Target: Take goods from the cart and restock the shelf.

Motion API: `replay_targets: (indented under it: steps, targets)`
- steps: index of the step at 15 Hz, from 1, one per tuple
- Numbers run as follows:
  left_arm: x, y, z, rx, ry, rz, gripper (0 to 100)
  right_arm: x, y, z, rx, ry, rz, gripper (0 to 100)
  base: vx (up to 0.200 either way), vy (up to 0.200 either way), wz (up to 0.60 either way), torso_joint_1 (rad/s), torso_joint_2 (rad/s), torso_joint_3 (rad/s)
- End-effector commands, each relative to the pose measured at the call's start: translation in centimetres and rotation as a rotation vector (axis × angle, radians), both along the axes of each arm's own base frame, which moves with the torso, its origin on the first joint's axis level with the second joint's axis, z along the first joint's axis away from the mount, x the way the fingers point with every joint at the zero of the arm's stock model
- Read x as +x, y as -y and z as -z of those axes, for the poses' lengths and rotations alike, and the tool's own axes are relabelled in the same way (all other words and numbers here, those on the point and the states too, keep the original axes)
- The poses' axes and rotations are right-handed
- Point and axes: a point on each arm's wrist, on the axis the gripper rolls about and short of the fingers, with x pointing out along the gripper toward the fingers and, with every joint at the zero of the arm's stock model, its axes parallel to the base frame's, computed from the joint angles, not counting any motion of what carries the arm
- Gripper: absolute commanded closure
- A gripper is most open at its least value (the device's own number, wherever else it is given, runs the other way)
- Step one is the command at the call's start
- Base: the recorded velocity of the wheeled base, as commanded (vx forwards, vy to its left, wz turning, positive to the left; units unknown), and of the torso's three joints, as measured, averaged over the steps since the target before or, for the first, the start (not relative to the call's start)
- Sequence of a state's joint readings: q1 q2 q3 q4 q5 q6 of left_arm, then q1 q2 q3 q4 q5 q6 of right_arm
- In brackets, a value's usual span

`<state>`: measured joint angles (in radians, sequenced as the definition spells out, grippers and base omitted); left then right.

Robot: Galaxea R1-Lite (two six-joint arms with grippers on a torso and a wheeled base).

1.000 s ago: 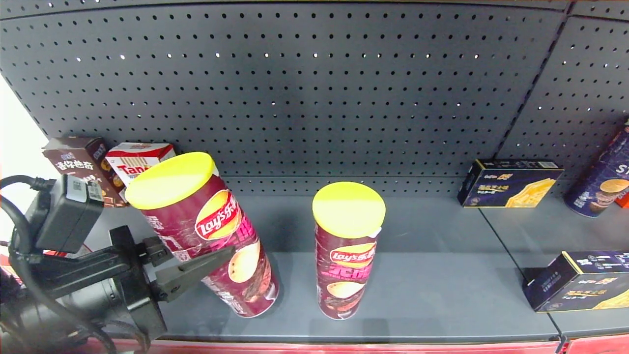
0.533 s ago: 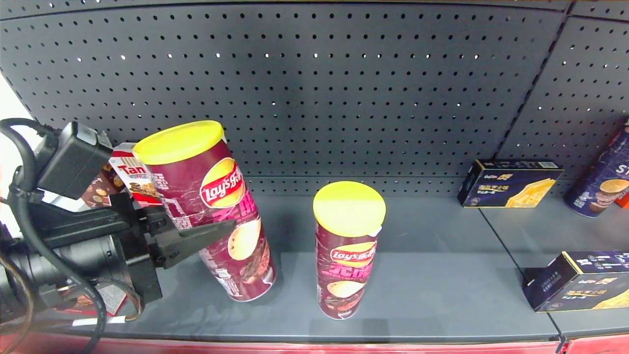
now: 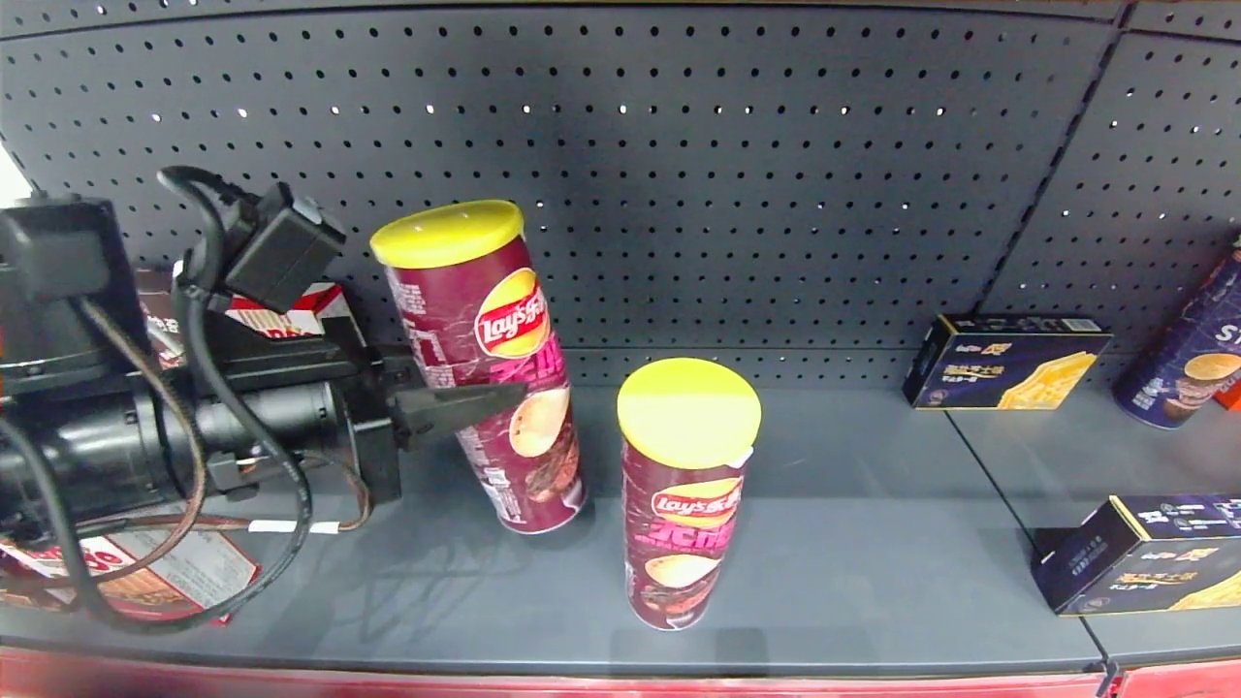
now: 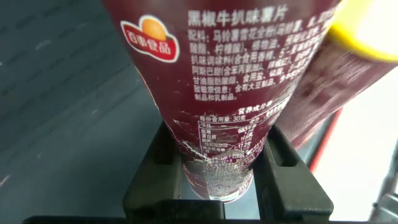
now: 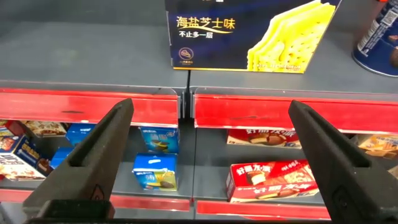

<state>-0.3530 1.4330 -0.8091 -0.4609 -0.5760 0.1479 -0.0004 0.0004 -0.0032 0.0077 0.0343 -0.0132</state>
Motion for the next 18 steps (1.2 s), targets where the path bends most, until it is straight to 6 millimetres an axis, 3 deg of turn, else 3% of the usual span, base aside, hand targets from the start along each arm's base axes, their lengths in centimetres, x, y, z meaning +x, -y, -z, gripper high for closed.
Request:
replay_targets:
  steps: [1,2,4,6,7,12,18]
  targets:
    - [3.3,1.3,1.3,0.019,-0.041,0.026,100,0.0,0.0,0.0,-0.001,-0.003,0.0,0,0.0,0.0,0.0,0.0,0.0,0.0]
    - [3.3,1.3,1.3,0.019,-0.041,0.026,100,0.0,0.0,0.0,-0.001,-0.003,0.0,0,0.0,0.0,0.0,0.0,0.0,0.0]
    - [6.8,1.8,2.9,0.012,0.004,0.077,100,0.0,0.0,0.0,-0.001,-0.003,0.0,0,0.0,0.0,0.0,0.0,0.0,0.0]
    - [7.9,2.2,2.8,0.0,0.021,0.138,100,0.0,0.0,0.0,-0.001,-0.003,0.0,0,0.0,0.0,0.0,0.0,0.0,0.0]
    - [9.5,2.7,2.4,0.004,0.052,0.154,100,0.0,0.0,0.0,-0.001,-0.003,-0.001,0,0.0,0.0,0.0,0.0,0.0,0.0]
    - [11.9,3.4,3.7,0.073,0.14,0.19,100,0.0,0.0,0.0,-0.001,-0.003,-0.001,0,0.0,0.0,0.0,0.0,0.0,0.0]
    - [13.9,4.1,2.8,0.118,0.12,0.217,100,0.0,0.0,0.0,-0.001,-0.003,-0.001,0,0.0,0.0,0.0,0.0,0.0,0.0]
